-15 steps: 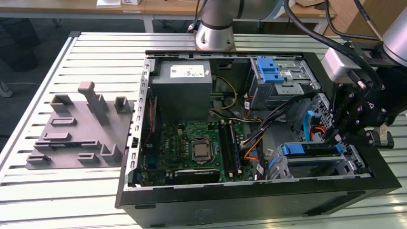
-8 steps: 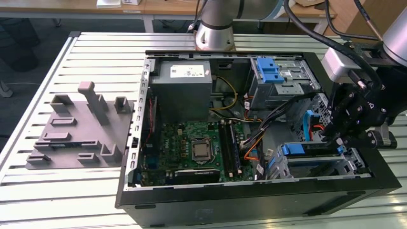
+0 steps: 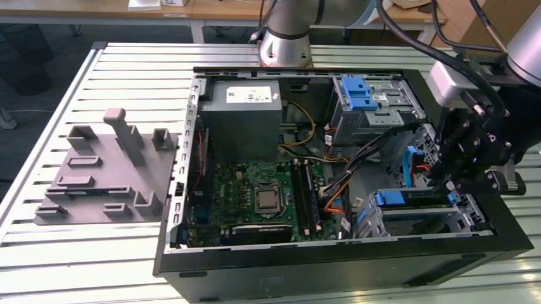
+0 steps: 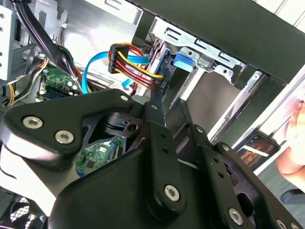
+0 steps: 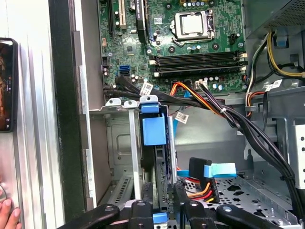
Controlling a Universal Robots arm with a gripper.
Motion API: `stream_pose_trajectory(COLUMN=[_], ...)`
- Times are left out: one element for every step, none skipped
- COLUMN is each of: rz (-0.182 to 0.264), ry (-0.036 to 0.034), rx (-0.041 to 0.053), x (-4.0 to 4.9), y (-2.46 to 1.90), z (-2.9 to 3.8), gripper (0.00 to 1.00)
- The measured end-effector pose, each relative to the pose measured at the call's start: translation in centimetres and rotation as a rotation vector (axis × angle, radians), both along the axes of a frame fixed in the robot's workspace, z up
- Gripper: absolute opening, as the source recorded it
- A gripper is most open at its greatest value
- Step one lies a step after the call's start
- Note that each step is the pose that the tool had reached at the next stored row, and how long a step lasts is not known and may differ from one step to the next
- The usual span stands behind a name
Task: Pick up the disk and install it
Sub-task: 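Insert the first disk wire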
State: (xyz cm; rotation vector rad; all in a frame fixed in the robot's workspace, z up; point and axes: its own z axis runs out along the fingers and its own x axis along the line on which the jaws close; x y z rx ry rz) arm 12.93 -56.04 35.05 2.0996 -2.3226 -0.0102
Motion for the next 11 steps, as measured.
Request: stream_pose_trajectory(rz=[0.0,0.0,0.0,0.0,0.0,0.0,0.0,0.0,0.0,0.0,0.0], ry=[0.0,0.0,0.0,0.0,0.0,0.0,0.0,0.0,0.0,0.0,0.0], rx=[0.0,0.0001,0.0,0.0001,0.0,-0.0001,-0.0002,-0.0002,-0.0001,0.0001,0.0001], x=[0.0,0.0,0.0,0.0,0.0,0.0,0.0,0.0,0.0,0.0,0.0], y=[0.08,0.14,0.18,0.2,0.21,0.22,0.24,0.26,0.28,0.32,0.38], z=[0.0,0.0,0.0,-0.01,0.0,0.03,0.07,0.1,0.11,0.11,0.12], gripper=[0.31,0.31,0.31,0.31,0.31,0.31,0.31,0.31,0.31,0.31,0.31])
